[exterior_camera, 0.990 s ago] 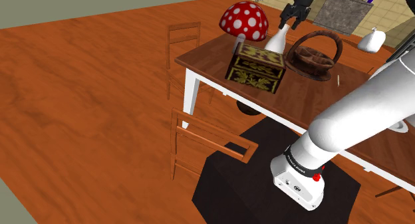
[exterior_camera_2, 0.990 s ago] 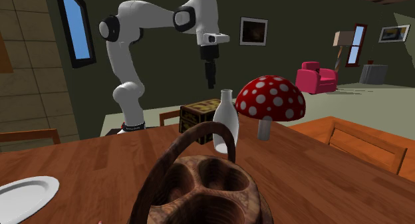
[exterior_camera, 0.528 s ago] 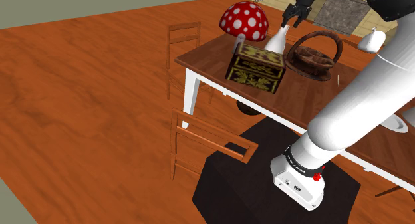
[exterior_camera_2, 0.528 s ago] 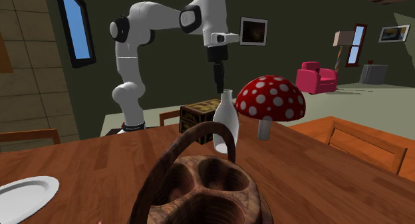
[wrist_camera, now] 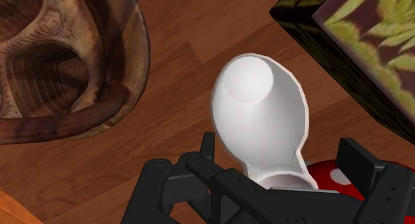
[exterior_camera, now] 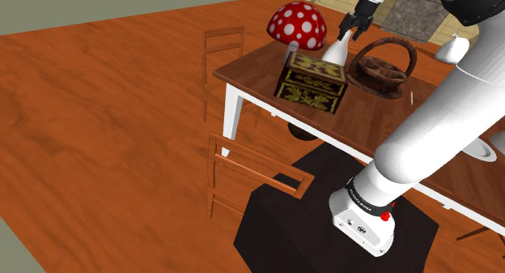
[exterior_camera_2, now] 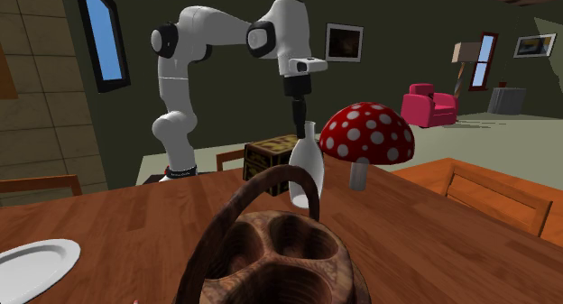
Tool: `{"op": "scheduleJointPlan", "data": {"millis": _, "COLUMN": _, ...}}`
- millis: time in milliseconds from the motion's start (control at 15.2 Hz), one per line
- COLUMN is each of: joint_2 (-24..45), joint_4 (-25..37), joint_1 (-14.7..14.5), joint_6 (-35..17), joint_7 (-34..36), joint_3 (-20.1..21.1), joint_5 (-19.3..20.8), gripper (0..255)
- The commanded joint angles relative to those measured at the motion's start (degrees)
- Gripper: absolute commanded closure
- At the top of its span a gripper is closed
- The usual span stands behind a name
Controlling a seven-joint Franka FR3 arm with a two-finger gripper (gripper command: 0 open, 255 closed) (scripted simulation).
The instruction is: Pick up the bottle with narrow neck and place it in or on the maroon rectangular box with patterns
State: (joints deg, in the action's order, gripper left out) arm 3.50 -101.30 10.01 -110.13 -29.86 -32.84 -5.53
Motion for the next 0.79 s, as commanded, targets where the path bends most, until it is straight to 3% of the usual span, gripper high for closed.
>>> {"op": "scheduleJointPlan", "data": {"millis": 0, "joint_2": 0.0, "joint_4": -0.2, "joint_1": 0.0, "joint_6": -0.2, "joint_7": 0.0, "joint_3": 0.0, "joint_5": 0.0, "gripper": 0}}
{"op": "scheduleJointPlan", "data": {"millis": 264, "joint_2": 0.0, "joint_4": -0.2, "joint_1": 0.0, "joint_6": -0.2, "joint_7": 0.0, "joint_3": 0.0, "joint_5": 0.0, "gripper": 0}}
{"op": "scheduleJointPlan", "data": {"millis": 330, "joint_2": 0.0, "joint_4": -0.2, "joint_1": 0.0, "joint_6": -0.2, "joint_7": 0.0, "joint_3": 0.0, "joint_5": 0.0, "gripper": 255}}
{"op": "scheduleJointPlan", "data": {"millis": 726, "joint_2": 0.0, "joint_4": -0.2, "joint_1": 0.0, "joint_6": -0.2, "joint_7": 0.0, "joint_3": 0.0, "joint_5": 0.0, "gripper": 255}}
